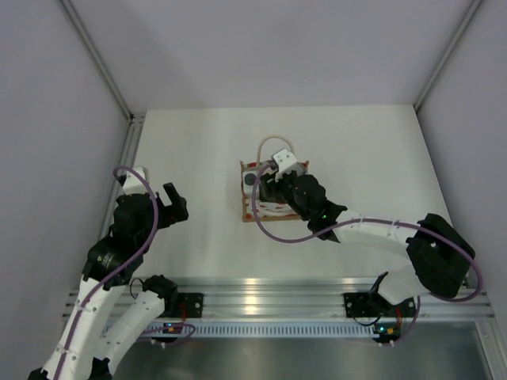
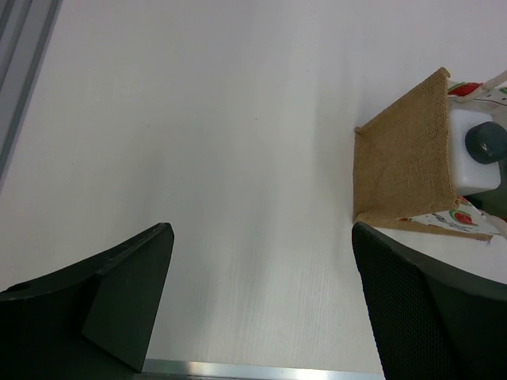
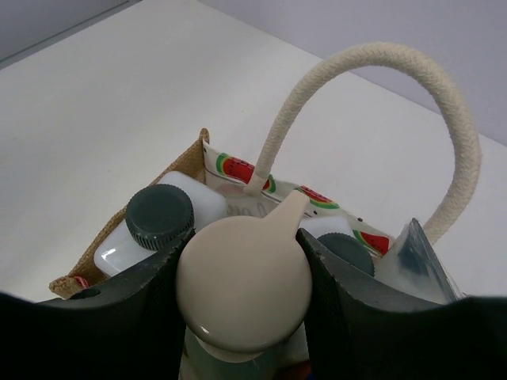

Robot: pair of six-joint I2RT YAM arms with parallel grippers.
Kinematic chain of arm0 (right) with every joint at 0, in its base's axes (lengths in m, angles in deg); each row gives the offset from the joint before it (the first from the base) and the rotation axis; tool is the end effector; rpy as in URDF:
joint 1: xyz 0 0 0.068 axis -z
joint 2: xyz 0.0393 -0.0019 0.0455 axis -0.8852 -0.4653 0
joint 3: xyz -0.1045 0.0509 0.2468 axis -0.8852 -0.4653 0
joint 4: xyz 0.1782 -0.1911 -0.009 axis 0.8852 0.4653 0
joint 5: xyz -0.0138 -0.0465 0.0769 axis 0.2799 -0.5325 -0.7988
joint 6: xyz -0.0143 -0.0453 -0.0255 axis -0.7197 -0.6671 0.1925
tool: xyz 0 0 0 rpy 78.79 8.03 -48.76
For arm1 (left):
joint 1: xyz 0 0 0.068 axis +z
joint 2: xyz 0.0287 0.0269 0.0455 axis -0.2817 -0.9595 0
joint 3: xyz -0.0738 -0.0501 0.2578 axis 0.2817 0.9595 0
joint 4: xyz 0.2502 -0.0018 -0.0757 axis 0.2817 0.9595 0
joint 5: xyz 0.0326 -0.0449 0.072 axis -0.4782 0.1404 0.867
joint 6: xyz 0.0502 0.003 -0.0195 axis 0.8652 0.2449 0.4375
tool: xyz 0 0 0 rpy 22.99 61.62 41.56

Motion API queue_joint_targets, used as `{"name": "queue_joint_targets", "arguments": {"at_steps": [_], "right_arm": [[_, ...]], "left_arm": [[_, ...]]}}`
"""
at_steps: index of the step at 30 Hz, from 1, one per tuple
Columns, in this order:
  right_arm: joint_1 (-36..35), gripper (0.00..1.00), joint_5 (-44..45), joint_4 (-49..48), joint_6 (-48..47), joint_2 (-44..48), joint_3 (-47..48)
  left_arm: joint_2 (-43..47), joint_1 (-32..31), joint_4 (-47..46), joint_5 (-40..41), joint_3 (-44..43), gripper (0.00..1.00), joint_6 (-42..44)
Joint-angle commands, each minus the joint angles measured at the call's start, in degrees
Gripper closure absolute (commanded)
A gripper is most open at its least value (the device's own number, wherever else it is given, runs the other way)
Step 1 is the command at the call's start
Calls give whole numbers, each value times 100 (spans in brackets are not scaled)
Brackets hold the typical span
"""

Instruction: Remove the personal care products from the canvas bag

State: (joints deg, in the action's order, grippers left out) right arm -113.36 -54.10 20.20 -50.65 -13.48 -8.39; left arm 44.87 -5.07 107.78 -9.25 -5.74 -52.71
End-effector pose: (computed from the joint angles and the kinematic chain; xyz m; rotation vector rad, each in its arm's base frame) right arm 0.2120 0.2459 0.2636 -0.5658 1.5698 0.3700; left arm 0.1017 -0.0274 0.3448 -0.2787 2.0030 -0.1723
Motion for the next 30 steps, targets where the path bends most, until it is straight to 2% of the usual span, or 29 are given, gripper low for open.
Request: {"name": "queue_joint_targets", "arguments": {"at_steps": [1,8,16,30], "right_arm": [[20,100,-97,-915,-58,561,508],[20,100,-89,-450,-32,693,947],[11,100,-18,788,-23,825,1790],[90,100,404,2003,-6,1036,2880]], "left_arm": [[74,-10,-280,7,35,2,36],[109,-10,-280,42,35,2,36],[135,-19,-271,68,44,1,27],[162,-10,-280,77,44,2,27]]}}
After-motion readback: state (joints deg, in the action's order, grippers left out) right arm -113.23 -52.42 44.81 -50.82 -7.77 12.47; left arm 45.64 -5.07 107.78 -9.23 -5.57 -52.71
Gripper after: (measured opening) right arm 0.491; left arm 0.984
